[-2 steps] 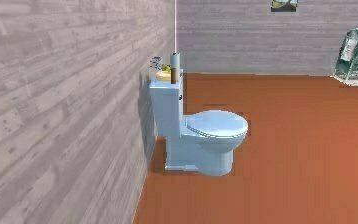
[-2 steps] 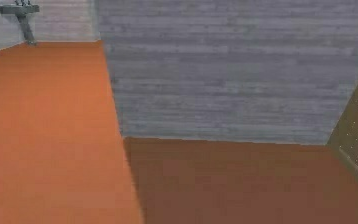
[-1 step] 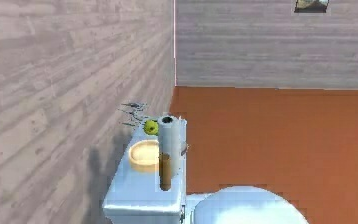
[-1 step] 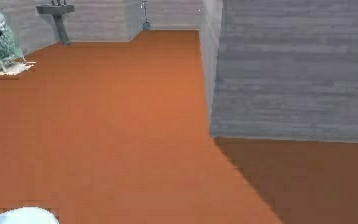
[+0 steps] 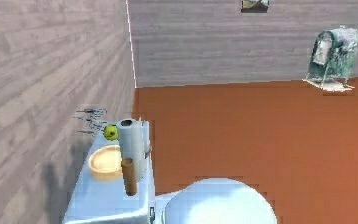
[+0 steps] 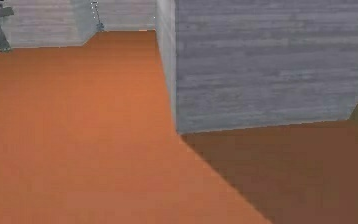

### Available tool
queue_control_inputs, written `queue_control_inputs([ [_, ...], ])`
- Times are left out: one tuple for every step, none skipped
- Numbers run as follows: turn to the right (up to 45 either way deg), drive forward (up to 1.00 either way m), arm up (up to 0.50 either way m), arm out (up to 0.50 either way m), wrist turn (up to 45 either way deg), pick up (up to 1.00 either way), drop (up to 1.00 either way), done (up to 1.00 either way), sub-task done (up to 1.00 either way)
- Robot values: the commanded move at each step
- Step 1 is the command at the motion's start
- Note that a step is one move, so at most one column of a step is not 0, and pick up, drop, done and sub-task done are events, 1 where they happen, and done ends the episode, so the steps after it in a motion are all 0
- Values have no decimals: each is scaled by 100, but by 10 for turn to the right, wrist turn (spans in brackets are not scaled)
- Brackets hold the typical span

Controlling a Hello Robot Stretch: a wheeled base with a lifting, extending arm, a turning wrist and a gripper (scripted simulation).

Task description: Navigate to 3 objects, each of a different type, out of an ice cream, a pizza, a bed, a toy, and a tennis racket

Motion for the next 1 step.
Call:
queue_control_inputs([
  [30, 0, 0, 0, 0, 0, 0, 0, 0],
])
